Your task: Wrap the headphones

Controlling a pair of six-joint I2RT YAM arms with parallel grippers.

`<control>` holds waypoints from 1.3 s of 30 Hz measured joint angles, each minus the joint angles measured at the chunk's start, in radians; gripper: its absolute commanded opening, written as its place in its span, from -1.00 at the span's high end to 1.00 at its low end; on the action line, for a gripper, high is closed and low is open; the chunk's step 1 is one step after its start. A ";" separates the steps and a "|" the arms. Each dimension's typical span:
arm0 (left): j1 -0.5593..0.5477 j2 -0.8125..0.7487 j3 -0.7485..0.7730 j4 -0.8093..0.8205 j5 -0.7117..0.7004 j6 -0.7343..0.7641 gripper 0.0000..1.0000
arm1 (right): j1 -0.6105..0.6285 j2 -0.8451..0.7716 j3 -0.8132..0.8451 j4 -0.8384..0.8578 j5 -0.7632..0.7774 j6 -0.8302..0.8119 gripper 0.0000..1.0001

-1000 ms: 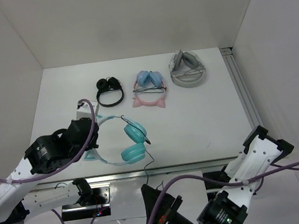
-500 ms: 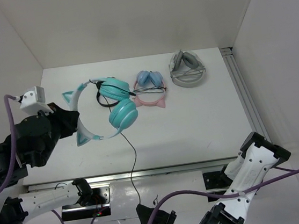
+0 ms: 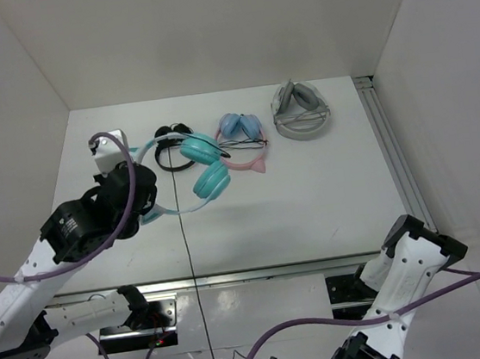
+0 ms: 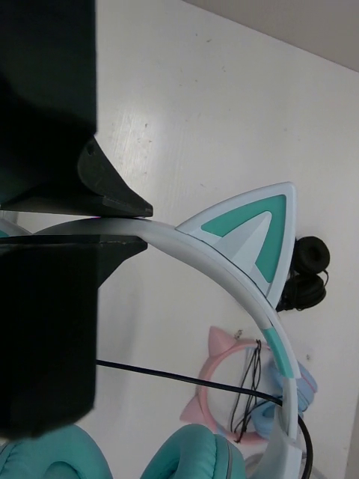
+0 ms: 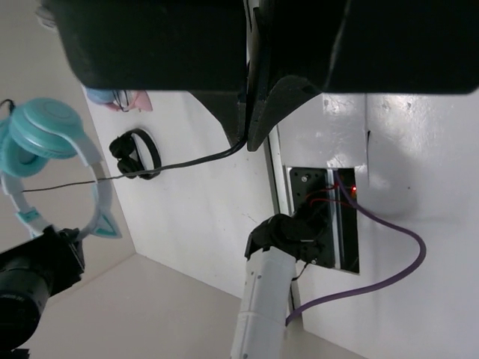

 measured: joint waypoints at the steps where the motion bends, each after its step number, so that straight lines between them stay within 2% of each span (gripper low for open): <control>1: 0.005 0.000 -0.013 0.003 0.006 0.022 1.00 | 0.002 0.000 0.004 -0.008 0.006 0.002 1.00; 8: 0.016 0.000 -0.089 0.103 0.078 0.212 1.00 | 0.010 -0.011 0.023 -0.069 0.089 0.011 1.00; 13: 0.004 0.002 -0.148 0.113 0.148 0.331 1.00 | 0.018 -0.090 0.003 -0.082 0.163 -0.017 1.00; 18: -0.046 0.014 -0.195 0.100 0.187 0.377 1.00 | 0.019 -0.180 -0.011 -0.001 0.228 -0.152 1.00; 25: -0.128 0.015 -0.280 0.116 0.283 0.412 1.00 | -0.002 -0.220 -0.075 0.174 0.288 -0.379 1.00; 31: -0.140 -0.078 -0.310 0.119 0.420 0.507 1.00 | -0.070 -0.330 -0.162 0.230 0.298 -0.475 1.00; 39: -0.154 -0.095 -0.310 0.140 0.599 0.560 1.00 | -0.265 -0.449 -0.173 0.320 0.291 -0.595 1.00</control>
